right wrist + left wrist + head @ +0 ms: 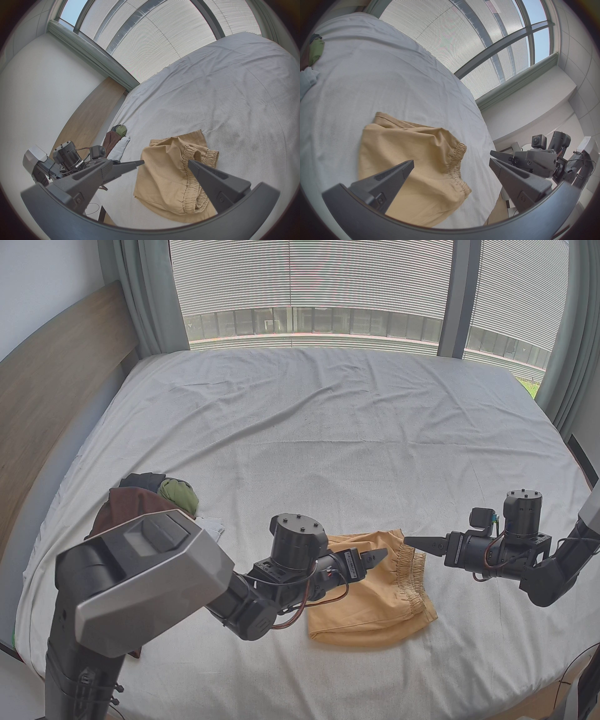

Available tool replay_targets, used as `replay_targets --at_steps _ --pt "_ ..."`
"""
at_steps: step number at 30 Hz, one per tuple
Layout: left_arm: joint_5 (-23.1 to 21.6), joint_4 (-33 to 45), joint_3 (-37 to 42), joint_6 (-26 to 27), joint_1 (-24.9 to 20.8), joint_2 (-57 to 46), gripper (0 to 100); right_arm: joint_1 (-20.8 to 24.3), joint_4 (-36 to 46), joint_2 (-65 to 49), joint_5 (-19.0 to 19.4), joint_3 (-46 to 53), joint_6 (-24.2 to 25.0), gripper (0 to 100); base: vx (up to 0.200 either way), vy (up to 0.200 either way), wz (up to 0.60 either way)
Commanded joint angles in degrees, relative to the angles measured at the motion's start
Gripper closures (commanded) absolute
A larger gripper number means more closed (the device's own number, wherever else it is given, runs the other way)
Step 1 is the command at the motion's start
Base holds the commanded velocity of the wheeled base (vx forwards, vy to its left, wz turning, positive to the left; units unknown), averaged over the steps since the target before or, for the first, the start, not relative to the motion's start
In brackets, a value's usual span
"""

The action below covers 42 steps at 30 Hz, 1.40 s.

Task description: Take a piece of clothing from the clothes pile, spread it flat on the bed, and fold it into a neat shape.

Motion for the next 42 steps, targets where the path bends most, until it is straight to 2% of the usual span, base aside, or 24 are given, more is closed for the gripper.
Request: replay_targets --at_steps 1,7,10,15,23,28,38,39,42 --pt "-0.06 -1.21 7.61 0.39 2.75 -7.27 0 1.75 -0.03 0.42 0.03 1.02 0.06 0 0.000 0.000 0.00" --pt "-0.68 -4.29 18.07 1.88 6.00 -14.30 0 2.10 -1.26 5.17 -1.73 0.05 -0.03 0 0.000 0.000 0.00" --pt "-0.59 -6.49 20.71 1.88 6.88 -15.18 0 1.66 -3.19 7.28 -1.99 -0.83 -0.12 0 0.000 0.000 0.00" --pt "-0.77 -13.08 27.48 1.88 10.48 -18.26 0 -0.27 -5.39 12.20 -1.91 -4.78 -0.29 0 0.000 0.000 0.00" --pt "-4.90 -19.06 33.28 1.71 14.70 -21.42 0 -1.76 -4.95 16.59 -1.99 -10.23 -0.56 0 0.000 0.000 0.00" --pt "-7.53 -23.89 36.27 1.53 15.76 -20.72 0 -2.29 -4.86 19.23 -1.99 -13.75 -0.73 0 0.000 0.000 0.00" --pt "-8.15 -27.41 37.06 -2.95 15.58 -20.28 0 -1.41 -5.12 23.18 -1.99 -15.95 -0.91 0 0.000 0.000 0.00" --pt "-8.15 -27.41 37.06 -2.95 15.67 -20.28 0 -1.41 -5.21 23.36 -1.99 -16.12 -0.91 100 0.000 0.000 0.00" --pt "-8.15 -27.67 37.06 -3.30 15.93 -19.84 0 -1.41 -5.56 23.80 -2.08 -16.47 -0.82 100 0.000 0.000 0.00"
